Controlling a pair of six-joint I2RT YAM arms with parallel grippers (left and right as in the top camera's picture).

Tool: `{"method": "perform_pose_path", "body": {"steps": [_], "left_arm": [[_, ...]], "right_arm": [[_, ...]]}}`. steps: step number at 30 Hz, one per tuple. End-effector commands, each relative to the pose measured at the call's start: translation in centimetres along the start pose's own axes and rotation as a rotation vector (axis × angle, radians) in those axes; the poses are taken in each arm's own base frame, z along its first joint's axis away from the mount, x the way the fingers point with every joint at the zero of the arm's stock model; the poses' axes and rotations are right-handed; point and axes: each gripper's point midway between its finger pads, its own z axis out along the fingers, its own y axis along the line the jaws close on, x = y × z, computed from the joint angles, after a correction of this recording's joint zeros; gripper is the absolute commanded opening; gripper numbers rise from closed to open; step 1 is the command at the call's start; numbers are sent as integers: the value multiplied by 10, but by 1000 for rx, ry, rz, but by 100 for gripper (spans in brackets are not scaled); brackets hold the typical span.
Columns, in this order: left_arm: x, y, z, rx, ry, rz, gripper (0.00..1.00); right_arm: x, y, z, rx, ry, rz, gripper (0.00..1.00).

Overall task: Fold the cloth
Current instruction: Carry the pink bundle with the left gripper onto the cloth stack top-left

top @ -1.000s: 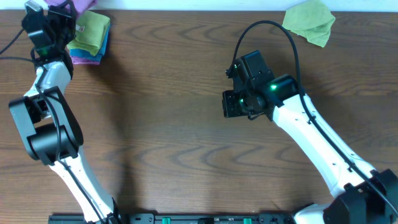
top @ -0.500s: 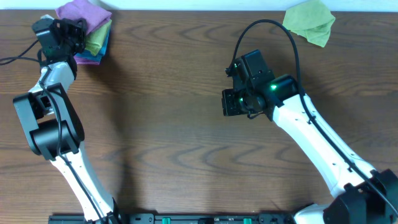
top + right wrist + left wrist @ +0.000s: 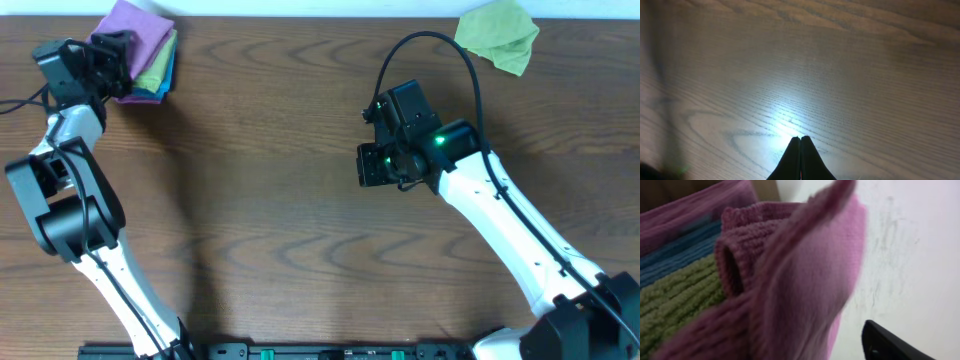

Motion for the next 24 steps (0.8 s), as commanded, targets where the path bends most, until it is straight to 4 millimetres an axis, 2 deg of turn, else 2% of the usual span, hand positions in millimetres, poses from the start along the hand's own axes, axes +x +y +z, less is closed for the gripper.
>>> {"method": "perform_pose_path", "body": {"steps": [1, 6, 8, 9, 13, 18, 24], "left_arm": [[5, -6, -8, 29, 81, -20, 80], [5, -8, -20, 48, 134, -41, 88], [2, -11, -26, 57, 139, -43, 96], [1, -13, -29, 56, 138, -46, 98], [-7, -16, -46, 28, 125, -48, 95], [-7, -20, -76, -35, 119, 7, 95], [18, -46, -123, -121, 140, 161, 95]], "right_arm": [[-5, 5, -8, -6, -25, -7, 2], [-5, 5, -8, -6, -25, -7, 1], [-5, 5, -8, -6, -25, -7, 1], [-5, 5, -8, -6, -25, -7, 2], [-4, 6, -8, -13, -22, -7, 2], [-4, 6, -8, -12, -22, -8, 2], [-7, -3, -18, -2, -33, -20, 2]]}}
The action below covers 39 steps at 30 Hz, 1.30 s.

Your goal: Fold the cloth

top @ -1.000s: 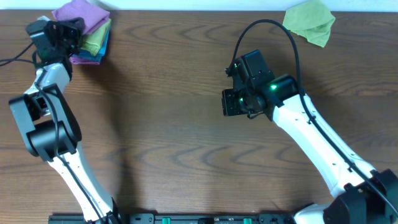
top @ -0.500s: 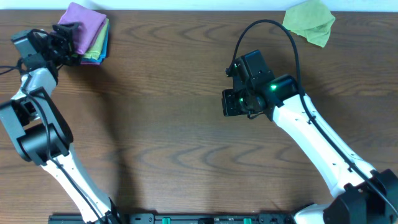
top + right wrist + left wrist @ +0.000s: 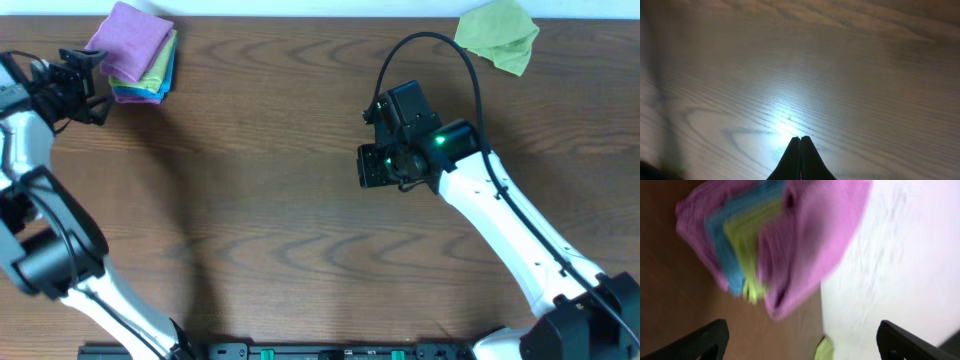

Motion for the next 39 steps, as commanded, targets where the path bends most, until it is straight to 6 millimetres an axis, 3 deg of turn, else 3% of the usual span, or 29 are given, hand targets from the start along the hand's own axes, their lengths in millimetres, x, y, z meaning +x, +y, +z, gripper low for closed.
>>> {"method": "perform_pose_path", "body": {"steps": [1, 6, 10, 11, 14, 16, 18, 22, 27, 33, 34, 36, 39], "left_arm": [[20, -34, -39, -25, -34, 239, 95], [73, -23, -95, -270, -25, 397, 95], [128, -30, -137, -375, 10, 576, 95], [142, -35, -148, -385, 9, 629, 95], [184, -54, -178, -360, -7, 777, 95], [211, -65, -199, -316, -24, 857, 95], [237, -71, -220, -282, -51, 934, 95], [284, -60, -257, -231, -111, 1096, 95], [316, -8, -271, -209, -116, 1177, 95], [327, 55, -257, -207, -95, 1196, 96], [328, 61, -254, -204, -89, 1195, 95], [329, 69, -247, -198, -72, 1188, 95], [329, 78, -240, -206, -48, 1100, 95]], "right_arm": [[-9, -3, -22, -5, -48, -18, 2], [-5, -26, -58, 61, -80, 24, 2], [1, -38, -90, 101, -136, 9, 1], [4, -39, -98, 100, -148, 8, 6], [18, -37, -122, 94, -178, 6, 42], [29, -36, -137, 91, -195, 4, 59], [44, -40, -152, 115, -206, 4, 69], [75, -48, -166, 160, -243, 3, 71], [110, -52, -152, 112, -343, -33, 71], [142, -63, -119, 61, -424, -55, 75], [143, -63, -115, 50, -434, -42, 77], [143, -63, -113, 30, -453, -14, 99], [140, -62, -114, 15, -465, 48, 99]]}}
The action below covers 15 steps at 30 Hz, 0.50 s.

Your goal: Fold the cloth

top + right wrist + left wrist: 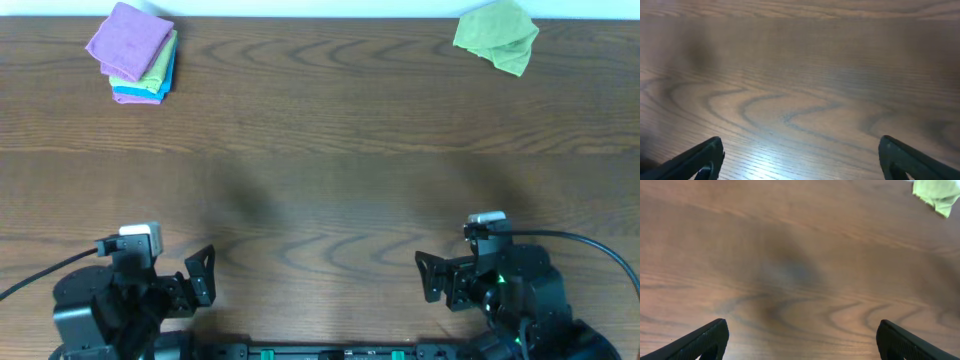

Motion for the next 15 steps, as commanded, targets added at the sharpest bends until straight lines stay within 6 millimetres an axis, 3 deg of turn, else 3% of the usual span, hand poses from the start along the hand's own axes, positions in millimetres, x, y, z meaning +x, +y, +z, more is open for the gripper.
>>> {"method": "perform_pose_path", "body": {"steps": [1, 7, 15], "left_arm": [[6, 0, 6, 13, 19, -93, 95], [27, 2, 7, 3, 101, -163, 95], [29, 2, 6, 1, 109, -165, 95]], "right_arm": [[-2, 3, -1, -14, -13, 91, 99], [1, 2, -1, -8, 2, 100, 99], [4, 1, -1, -3, 11, 100, 99]]}}
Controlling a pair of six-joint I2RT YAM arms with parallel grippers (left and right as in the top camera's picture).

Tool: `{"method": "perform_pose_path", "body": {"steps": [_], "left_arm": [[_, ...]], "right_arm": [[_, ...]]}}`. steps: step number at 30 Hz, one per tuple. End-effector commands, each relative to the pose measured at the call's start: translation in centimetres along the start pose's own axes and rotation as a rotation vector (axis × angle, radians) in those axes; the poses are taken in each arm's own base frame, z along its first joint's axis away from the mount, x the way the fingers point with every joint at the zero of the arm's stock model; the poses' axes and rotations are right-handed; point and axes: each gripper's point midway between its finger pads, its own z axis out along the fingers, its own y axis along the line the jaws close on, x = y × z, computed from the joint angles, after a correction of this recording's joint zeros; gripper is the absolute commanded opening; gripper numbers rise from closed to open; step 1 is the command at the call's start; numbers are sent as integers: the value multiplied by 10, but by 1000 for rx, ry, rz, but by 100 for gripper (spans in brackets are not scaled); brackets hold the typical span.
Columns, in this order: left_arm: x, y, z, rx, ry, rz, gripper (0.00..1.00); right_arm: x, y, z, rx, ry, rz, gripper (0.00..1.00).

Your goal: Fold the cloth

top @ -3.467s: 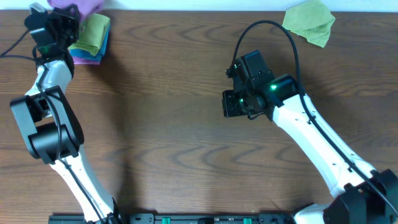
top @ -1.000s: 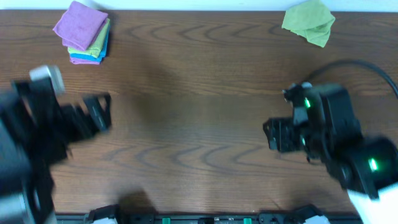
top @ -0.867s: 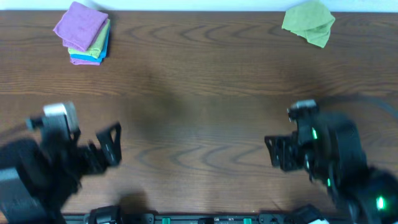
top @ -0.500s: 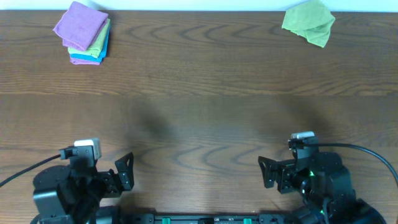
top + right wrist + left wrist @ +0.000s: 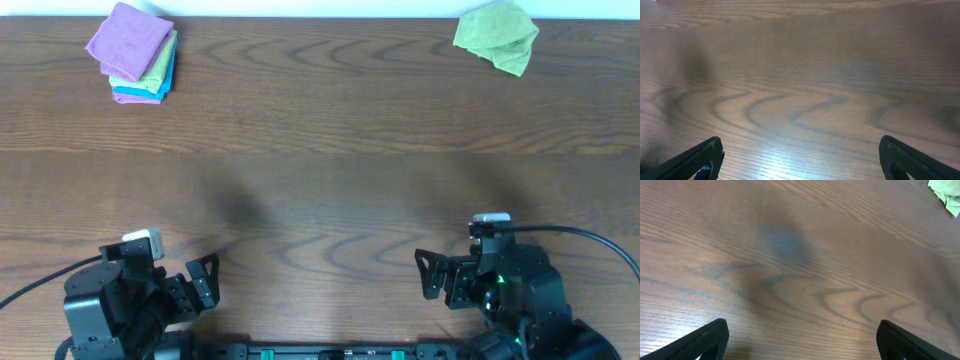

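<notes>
A crumpled green cloth (image 5: 497, 35) lies at the far right corner of the table; its edge also shows in the left wrist view as the green cloth (image 5: 946, 191). At the far left sits a stack of folded cloths (image 5: 135, 55), purple on top of green and blue. My left gripper (image 5: 203, 283) is at the near left edge, open over bare wood (image 5: 800, 340). My right gripper (image 5: 428, 278) is at the near right edge, also open and holding nothing (image 5: 800, 160). Both are far from either cloth.
The brown wooden table (image 5: 320, 170) spans the whole view between the arms and the cloths. A black rail (image 5: 320, 352) runs along the near edge between the two arm bases.
The left arm has shifted slightly at the near edge, and its wrist view now looks a little further along the table. The right arm and both cloths are unchanged.
My left gripper was at the far-left stack against the purple cloth while the right gripper hung shut over mid-table. Then the left gripper was open beside the stack, purple cloth lying on top. Then both arms were back at the near edge, open, as now.
</notes>
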Motion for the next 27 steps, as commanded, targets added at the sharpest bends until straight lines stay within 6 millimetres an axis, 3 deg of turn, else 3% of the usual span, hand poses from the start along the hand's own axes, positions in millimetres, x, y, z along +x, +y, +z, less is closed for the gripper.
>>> {"method": "perform_pose_path", "body": {"steps": [1, 8, 15, 21, 27], "left_arm": [[2, -3, -1, 16, 3, -5, 95], [4, 8, -1, -46, 5, -4, 95], [-30, -17, 7, 100, -134, 51, 95], [-41, -26, 35, 240, -331, 156, 96], [-30, -20, 69, 297, -407, 243, 96]], "right_arm": [[1, 1, -1, -7, 2, 8, 99], [2, 1, -1, -6, 4, 9, 99], [2, 1, -1, -6, 4, 9, 99], [2, 1, -1, -6, 4, 9, 99], [2, 1, -1, -6, 4, 9, 99]]}}
